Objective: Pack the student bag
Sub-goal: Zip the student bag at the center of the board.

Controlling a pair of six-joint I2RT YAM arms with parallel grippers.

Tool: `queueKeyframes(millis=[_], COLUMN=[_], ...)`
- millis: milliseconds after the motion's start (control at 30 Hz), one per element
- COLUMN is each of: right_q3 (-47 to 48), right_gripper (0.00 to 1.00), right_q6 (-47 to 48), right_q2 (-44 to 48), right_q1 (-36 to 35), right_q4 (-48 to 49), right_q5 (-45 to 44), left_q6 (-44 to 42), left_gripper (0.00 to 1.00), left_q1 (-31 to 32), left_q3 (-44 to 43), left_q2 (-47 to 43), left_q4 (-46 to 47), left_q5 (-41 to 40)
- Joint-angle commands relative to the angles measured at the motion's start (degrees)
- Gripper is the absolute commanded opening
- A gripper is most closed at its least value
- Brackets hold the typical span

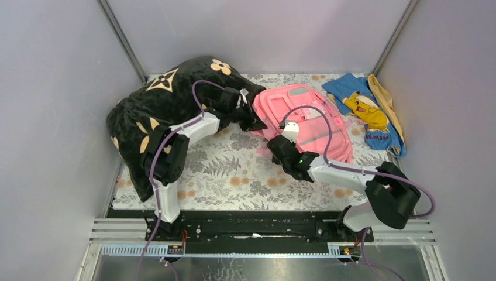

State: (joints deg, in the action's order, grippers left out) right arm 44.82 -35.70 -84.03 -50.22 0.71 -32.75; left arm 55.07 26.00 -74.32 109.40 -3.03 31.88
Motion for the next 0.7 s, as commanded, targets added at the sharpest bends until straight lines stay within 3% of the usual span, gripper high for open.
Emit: queueKeyframes(millis=[0, 367, 633, 667], right_q3=[-2.55, -10.08, -6.52, -5.68], right_gripper=[0.0, 0.0, 0.0, 0.0], right_q6=[-2.45, -9.61, -8.96, -8.61], right_q2=[7.86, 24.61, 29.08, 28.64], right_q1=[-0.36, -1.01, -0.98, -1.01], right_q4=[-9.56, -27.22, -34.01, -33.18], right_q5=[7.33, 13.35, 14.29, 14.1], left_q6=[-2.77, -2.52, -2.63, -3.05], left_gripper=[0.0, 0.0, 0.0, 0.22], left_q1=[-5.21, -9.54, -9.94, -9.73], left_q3=[-7.79, -19.81, -24.92, -25.06], left_q2=[4.33, 11.34, 15.27, 15.2], left_q4=[-0.7, -3.44, -4.31, -4.55], left_q5=[-2.78, -5.98, -6.85, -6.31])
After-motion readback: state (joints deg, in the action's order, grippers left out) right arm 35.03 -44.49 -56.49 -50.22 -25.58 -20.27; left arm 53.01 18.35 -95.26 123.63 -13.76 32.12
